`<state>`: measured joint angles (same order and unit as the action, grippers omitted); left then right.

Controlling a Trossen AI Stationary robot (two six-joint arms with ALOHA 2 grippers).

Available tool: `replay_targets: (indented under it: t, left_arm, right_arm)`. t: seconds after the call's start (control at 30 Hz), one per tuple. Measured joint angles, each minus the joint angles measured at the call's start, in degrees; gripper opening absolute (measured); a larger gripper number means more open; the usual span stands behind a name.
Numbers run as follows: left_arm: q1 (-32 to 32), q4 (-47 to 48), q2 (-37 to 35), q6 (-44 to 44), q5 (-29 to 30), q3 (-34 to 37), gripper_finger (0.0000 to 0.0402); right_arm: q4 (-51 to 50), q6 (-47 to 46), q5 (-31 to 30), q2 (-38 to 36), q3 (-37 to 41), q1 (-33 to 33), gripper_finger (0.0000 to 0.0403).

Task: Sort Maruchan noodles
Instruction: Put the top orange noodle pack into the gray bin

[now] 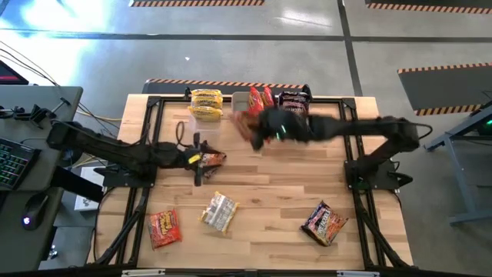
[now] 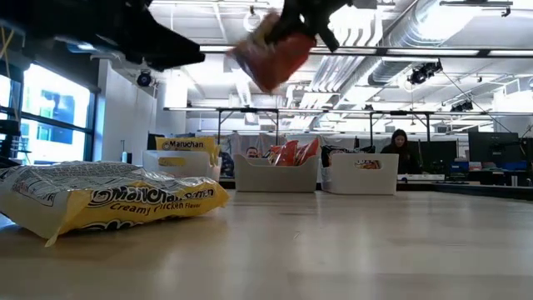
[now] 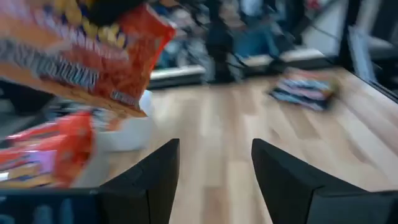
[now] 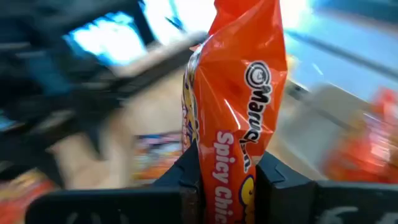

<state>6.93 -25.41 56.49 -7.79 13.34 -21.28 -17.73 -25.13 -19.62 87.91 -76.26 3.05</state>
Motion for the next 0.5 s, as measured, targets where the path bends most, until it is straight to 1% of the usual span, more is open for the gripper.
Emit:
replay_targets:
  t: [0.07,0.17,0.27,0.37,0.5]
  left_arm:
    - [-0.7,-3.4,-1.1,0.1,1.5,2.9,0.0188]
    - [-1.4,-5.4,-1.9,0.5,2.2,5.6,0.0188]
    - [-2.1,-5.4,-2.4,0.9,2.3,6.4,0.0188]
    - [-2.5,-5.3,-2.4,1.5,2.4,6.5,0.0188]
    - [-2.5,-5.3,-2.4,1.5,2.4,6.5,0.0188]
  right_arm:
    - [-6.8,-2.0,2.8,3.2,-6.3,5.5,0.0047]
    - [-14.1,-4.9,9.8,8.5,-15.3,13.7,0.0047]
    - [-20.4,-7.1,12.7,15.6,-23.2,20.3,0.0047]
    - [-25.5,-8.8,15.5,23.3,-31.1,24.9,0.0047]
    - [-32.3,-12.4,18.6,32.6,-41.8,28.3,0.0047]
